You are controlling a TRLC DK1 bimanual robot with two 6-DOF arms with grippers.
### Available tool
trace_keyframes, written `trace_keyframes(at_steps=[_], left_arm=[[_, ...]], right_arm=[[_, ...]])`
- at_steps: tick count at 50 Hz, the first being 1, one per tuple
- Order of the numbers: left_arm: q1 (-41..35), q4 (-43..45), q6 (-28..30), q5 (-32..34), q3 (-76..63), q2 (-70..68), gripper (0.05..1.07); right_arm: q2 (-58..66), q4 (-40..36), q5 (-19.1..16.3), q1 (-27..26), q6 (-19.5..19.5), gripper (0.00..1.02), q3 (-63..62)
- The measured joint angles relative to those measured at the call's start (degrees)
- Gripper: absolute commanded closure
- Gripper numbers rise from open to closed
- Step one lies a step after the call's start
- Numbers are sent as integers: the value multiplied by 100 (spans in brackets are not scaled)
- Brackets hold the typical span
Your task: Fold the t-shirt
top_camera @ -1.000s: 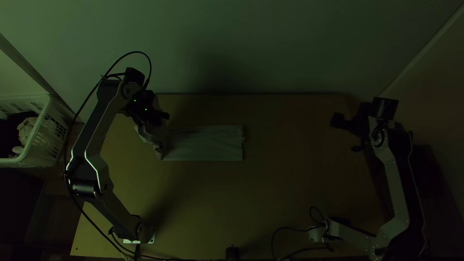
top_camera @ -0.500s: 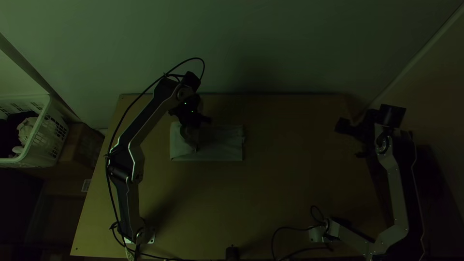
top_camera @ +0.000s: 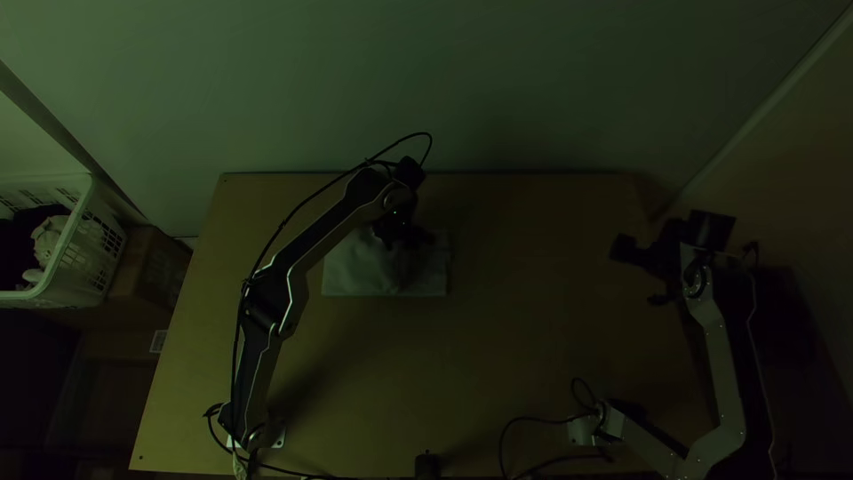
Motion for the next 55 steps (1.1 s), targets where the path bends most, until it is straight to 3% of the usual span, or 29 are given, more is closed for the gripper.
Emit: trace_keyframes(at_steps=[5,14,28,42,55], left_arm=[[-179,295,-157,37,44,17,9],[-275,297,-404,662,98,17,9],[173,52,-413,706,92,-118,9],[437,-15,-190,706,66,-999,9],[1176,70,127,636,-289,-2114,9]], right_arm=[[-111,118,-2,151,9,3,-229],[-175,278,-2,334,83,3,-413],[-186,505,-2,409,138,3,-452],[-291,625,-2,522,131,3,-378],[-704,809,-2,549,-22,3,173]])
